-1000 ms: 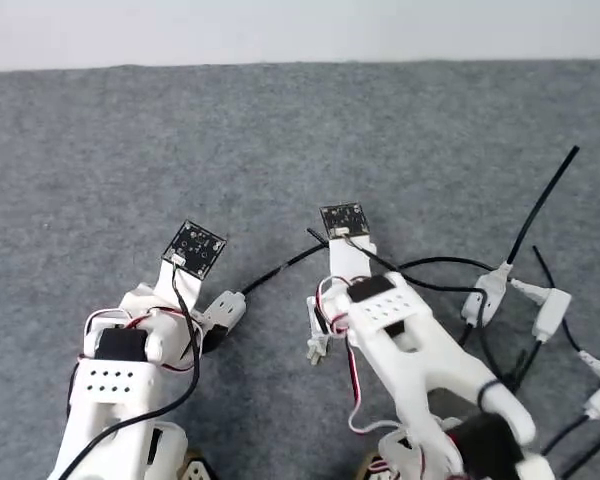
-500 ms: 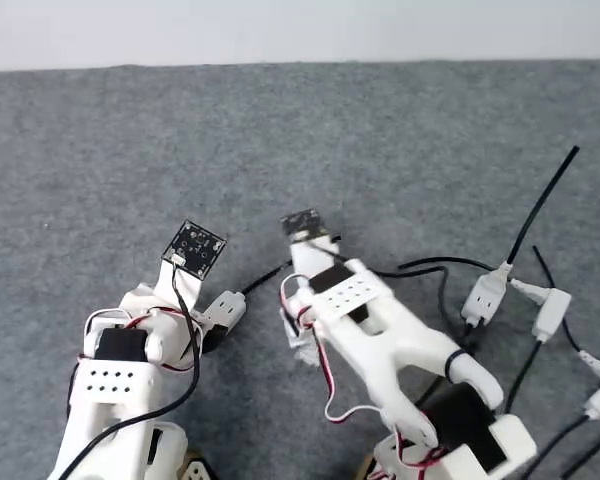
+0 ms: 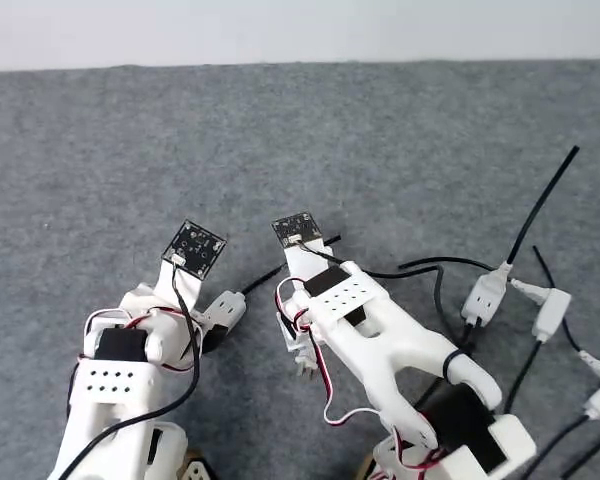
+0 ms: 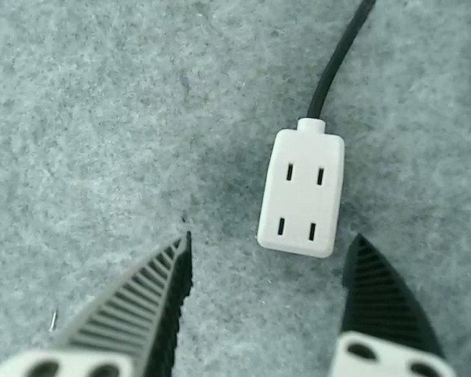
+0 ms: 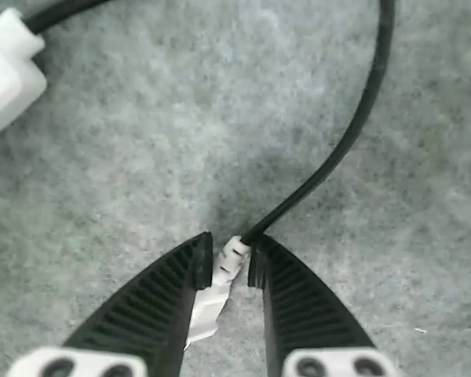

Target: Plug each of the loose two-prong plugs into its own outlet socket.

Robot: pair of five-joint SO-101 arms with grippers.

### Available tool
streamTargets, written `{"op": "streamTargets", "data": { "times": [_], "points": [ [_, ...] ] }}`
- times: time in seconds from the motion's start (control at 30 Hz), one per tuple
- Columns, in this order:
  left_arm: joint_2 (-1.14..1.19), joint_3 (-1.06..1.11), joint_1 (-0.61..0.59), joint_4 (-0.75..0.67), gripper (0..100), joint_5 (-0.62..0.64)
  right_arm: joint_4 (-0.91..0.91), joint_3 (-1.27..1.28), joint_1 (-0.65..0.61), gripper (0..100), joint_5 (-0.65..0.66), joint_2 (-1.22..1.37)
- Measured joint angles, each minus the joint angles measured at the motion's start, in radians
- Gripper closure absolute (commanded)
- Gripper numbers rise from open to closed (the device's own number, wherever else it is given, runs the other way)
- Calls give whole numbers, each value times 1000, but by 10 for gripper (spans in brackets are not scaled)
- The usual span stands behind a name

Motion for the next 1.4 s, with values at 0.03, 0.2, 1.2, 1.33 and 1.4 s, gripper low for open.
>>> {"op": "streamTargets", "data": {
  "times": [0.03,0.2,1.2,1.33,1.4],
  "points": [
    [0,0,0,0,712,0,0,0,0,988,12,0],
    [0,0,0,0,712,0,71,-6,46,990,135,0],
    [-3,35,0,-49,712,-14,178,-94,655,793,984,83],
    [-3,35,0,-49,712,-14,273,-135,654,838,933,12],
    [-3,35,0,-49,712,-14,330,-170,654,857,911,-55]
  ]
}}
